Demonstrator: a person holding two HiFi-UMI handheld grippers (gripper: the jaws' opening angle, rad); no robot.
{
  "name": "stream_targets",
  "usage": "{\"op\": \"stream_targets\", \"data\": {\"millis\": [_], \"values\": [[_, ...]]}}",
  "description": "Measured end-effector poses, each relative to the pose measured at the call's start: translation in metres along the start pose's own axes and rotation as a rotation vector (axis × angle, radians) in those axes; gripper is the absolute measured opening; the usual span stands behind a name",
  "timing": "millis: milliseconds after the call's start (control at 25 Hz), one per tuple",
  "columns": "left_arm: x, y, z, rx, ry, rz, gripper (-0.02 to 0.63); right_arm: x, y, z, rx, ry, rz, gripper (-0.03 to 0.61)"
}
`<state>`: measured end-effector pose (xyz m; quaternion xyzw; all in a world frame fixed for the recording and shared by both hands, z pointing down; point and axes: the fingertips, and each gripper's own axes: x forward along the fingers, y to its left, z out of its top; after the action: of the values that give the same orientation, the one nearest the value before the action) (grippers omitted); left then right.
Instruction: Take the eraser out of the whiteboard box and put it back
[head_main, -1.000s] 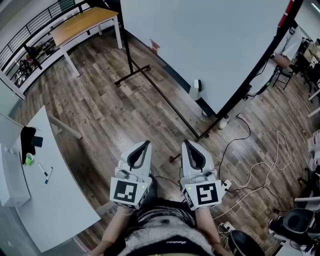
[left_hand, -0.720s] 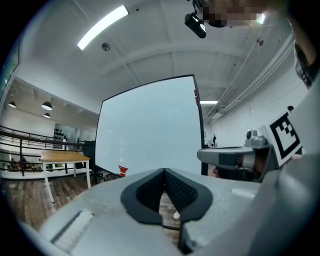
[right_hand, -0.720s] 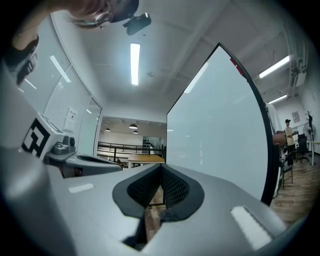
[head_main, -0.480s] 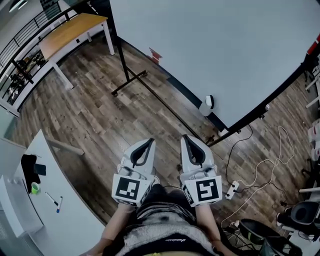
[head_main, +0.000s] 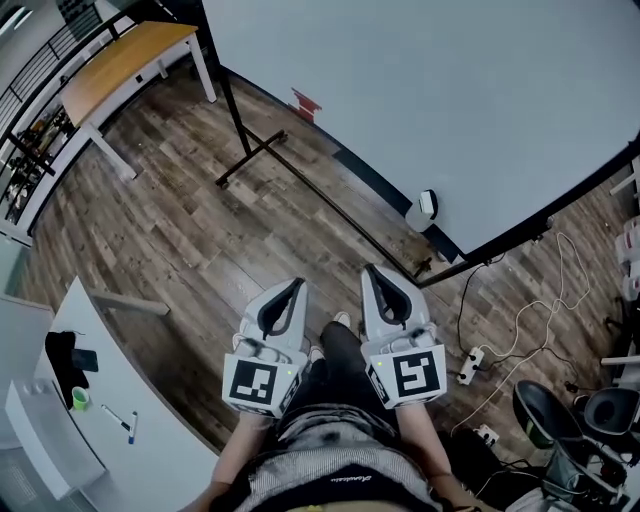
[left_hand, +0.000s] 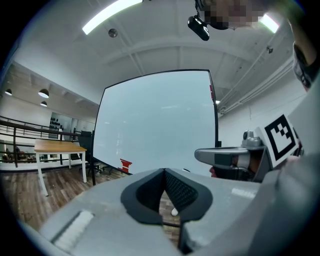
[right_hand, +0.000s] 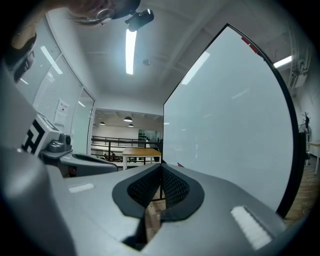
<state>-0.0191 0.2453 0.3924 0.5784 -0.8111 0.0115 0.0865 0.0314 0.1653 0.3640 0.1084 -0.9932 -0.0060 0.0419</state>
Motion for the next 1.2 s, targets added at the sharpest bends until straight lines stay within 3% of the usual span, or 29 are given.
{"op": "stream_targets", "data": {"millis": [280, 440, 720, 1200], "values": [[0.048, 0.024, 0.004, -0.013, 0.006, -0.023, 0.002, 0.054, -0.019, -0.002, 0.018, 0.007, 0.012, 0.002], [0.102, 0.027, 0.013, 0.009, 0.013, -0.109, 0.002, 0.082, -0.052, -0.002, 0.033, 0.021, -0.040, 0.002], [0.198, -0.002, 0.046, 0.061, -0.009, -0.259, 0.002, 0.116, -0.130, -0.003, 0.068, 0.047, -0.109, 0.002], [0.280, -0.031, 0.059, 0.109, 0.003, -0.388, 0.002, 0.126, -0.203, 0.001, 0.094, 0.009, -0.216, 0.002]]}}
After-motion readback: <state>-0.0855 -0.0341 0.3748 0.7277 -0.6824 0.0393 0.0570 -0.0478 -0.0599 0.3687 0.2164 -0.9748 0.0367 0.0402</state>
